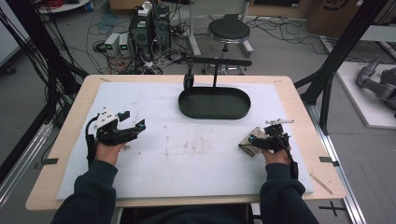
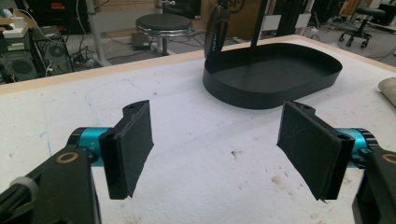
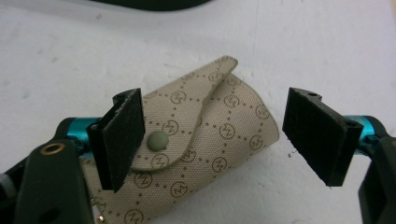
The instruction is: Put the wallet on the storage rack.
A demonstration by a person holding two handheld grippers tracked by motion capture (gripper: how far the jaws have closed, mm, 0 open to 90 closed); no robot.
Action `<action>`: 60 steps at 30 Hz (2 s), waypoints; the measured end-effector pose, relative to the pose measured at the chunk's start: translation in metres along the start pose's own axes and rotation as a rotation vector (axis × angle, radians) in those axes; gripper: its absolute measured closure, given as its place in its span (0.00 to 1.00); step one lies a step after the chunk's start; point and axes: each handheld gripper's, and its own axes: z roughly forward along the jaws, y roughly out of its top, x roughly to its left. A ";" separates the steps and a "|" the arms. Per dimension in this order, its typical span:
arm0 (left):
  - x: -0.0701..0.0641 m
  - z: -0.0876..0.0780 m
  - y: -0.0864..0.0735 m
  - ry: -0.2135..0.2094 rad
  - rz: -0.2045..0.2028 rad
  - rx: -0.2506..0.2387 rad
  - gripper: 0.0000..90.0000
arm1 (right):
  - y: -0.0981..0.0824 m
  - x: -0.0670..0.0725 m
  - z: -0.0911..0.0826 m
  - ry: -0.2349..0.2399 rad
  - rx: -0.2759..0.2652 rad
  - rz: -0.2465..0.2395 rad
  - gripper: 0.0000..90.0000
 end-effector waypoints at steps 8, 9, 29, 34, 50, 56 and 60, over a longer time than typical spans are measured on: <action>-0.002 0.001 0.000 -0.013 0.007 -0.004 0.30 | 0.004 -0.010 0.014 0.116 0.003 0.010 0.21; -0.001 0.001 0.000 -0.013 0.006 -0.003 0.30 | 0.006 -0.014 0.017 0.153 0.009 -0.008 0.22; 0.000 -0.002 0.001 0.006 0.023 -0.008 0.30 | 0.008 0.013 0.016 0.048 -0.001 0.007 0.22; 0.000 -0.002 0.000 0.005 0.024 -0.005 0.30 | 0.014 0.006 0.022 0.118 0.015 -0.122 0.24; 0.000 -0.001 0.000 0.004 0.017 -0.004 0.30 | 0.018 0.015 0.014 0.017 0.010 -0.020 0.22; 0.000 -0.001 0.000 0.003 0.017 -0.002 0.30 | 0.017 0.013 0.023 0.047 0.043 0.039 0.20; -0.001 -0.001 0.000 -0.001 0.013 -0.002 0.30 | 0.020 0.010 0.029 0.112 0.023 -0.108 0.21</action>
